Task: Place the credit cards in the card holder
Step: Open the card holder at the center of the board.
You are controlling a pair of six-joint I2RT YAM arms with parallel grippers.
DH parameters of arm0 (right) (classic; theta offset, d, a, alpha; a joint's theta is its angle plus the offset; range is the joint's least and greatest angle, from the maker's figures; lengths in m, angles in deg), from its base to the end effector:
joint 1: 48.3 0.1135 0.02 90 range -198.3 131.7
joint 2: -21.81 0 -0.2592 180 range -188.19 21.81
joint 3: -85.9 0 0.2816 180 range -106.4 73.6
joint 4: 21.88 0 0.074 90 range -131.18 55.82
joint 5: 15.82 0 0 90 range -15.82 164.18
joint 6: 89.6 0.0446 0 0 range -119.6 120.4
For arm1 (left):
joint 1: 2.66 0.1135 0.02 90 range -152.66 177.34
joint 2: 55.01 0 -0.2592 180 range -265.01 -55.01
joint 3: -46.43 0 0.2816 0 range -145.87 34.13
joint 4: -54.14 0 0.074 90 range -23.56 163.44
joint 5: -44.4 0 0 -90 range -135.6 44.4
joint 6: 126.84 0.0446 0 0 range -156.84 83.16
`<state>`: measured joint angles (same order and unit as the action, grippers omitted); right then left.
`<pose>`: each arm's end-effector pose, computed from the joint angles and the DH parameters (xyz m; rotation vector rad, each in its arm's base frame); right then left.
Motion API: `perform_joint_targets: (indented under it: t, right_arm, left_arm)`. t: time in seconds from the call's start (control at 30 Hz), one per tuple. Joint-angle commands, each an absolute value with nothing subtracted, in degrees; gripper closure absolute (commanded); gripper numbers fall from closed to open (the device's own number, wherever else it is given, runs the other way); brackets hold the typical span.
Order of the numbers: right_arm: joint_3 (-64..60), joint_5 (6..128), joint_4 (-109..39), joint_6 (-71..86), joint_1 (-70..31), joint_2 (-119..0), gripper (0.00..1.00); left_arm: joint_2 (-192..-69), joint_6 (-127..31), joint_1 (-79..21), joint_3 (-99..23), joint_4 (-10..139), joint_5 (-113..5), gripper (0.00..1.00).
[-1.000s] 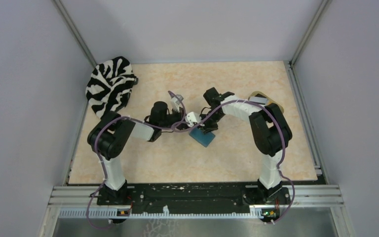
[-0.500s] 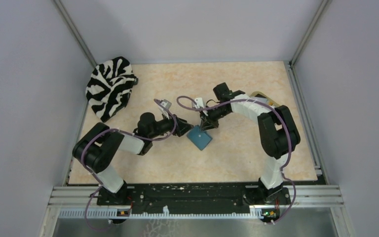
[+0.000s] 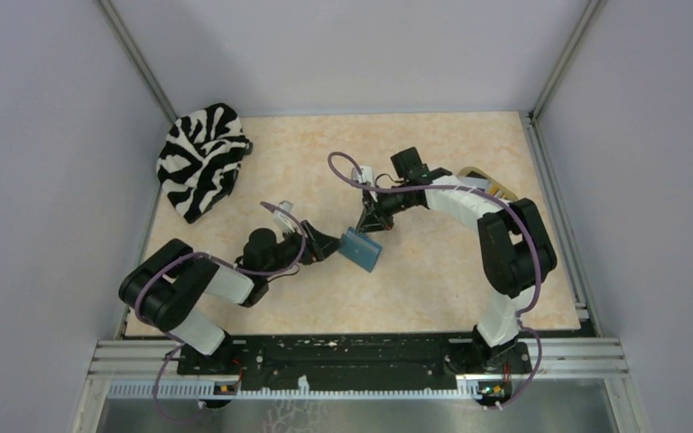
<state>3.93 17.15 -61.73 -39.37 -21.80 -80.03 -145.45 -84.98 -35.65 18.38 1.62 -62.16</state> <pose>0.3302 0.2064 0.1866 -1.5221 1.7206 1.1555 0.2175 -0.1563 0.1031 -0.0200 1.9192 -1.2526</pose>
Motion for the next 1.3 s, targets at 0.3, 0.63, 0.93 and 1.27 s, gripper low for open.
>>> perform_joint_targets:
  t: [0.3, 0.63, 0.93, 1.27]
  right_arm:
    - [4.0, 15.8, -59.0, -37.6, -19.5, -76.5, 1.0]
    - [4.1, 15.9, -59.2, -38.0, -19.0, -76.1, 1.0]
    - [4.2, 15.9, -59.5, -38.5, -18.6, -75.9, 1.0]
    - [4.0, 16.9, -59.5, -38.8, -18.6, -75.1, 1.0]
  left_arm:
    - [-140.8, -101.4, -40.5, 19.5, 15.0, -48.6, 0.14]
    - [-141.2, -106.8, -41.6, 14.7, 25.7, -46.8, 0.13]
    - [-139.7, -106.0, -42.2, 12.7, 27.2, -47.0, 0.11]
    - [-142.4, -104.8, -42.3, 10.3, 31.1, -48.5, 0.38]
